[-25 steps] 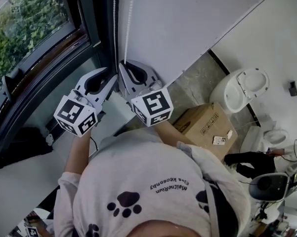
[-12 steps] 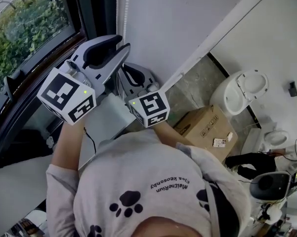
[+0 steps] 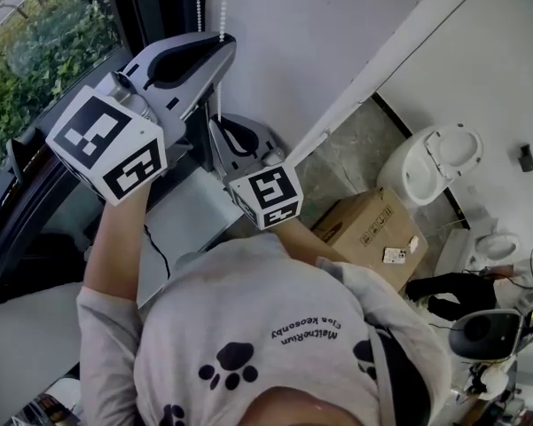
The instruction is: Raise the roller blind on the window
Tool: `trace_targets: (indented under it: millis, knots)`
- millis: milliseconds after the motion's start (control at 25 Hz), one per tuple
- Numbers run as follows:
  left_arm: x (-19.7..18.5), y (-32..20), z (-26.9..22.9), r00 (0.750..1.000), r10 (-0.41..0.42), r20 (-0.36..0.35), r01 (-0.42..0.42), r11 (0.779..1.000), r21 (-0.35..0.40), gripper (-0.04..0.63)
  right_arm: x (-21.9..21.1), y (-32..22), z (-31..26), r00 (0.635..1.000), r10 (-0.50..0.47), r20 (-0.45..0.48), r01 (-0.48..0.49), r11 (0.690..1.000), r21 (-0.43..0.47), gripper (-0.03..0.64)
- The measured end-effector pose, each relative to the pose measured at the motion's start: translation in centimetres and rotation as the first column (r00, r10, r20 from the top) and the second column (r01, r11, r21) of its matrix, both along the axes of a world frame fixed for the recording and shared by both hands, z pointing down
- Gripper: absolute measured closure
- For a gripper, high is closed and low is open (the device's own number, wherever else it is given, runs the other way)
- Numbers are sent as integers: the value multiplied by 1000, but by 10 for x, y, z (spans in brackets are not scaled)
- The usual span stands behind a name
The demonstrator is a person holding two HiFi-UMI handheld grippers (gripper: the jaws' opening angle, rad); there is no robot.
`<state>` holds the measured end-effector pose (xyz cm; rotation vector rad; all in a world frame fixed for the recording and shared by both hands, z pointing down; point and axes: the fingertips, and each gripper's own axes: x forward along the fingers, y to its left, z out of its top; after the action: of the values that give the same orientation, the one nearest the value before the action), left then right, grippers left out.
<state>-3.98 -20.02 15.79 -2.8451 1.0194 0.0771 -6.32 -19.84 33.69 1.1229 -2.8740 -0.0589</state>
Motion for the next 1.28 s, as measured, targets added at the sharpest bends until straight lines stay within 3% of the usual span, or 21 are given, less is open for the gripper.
trace_targets:
  millis: [120,520,1000,1280]
  knots:
    - [0,0,13,1000,-13,23,14,1000,-11,580,2,0,13,1000,1,-17,-2,1000,-27,598]
    - [-5,0,67,1000,-23,5,23,995,-101,580,3,2,68,996,-13,-84,5,996,-94,598]
    - [-8,-5,154,999,-39,-3,37,968,-247,580,9,3,155,987,-30,-157,-16,958,-286,598]
    - [-4,-3,181,999,-38,2,38,960,-278,580,6,11,181,978,-65,-197,2,953,-303,598]
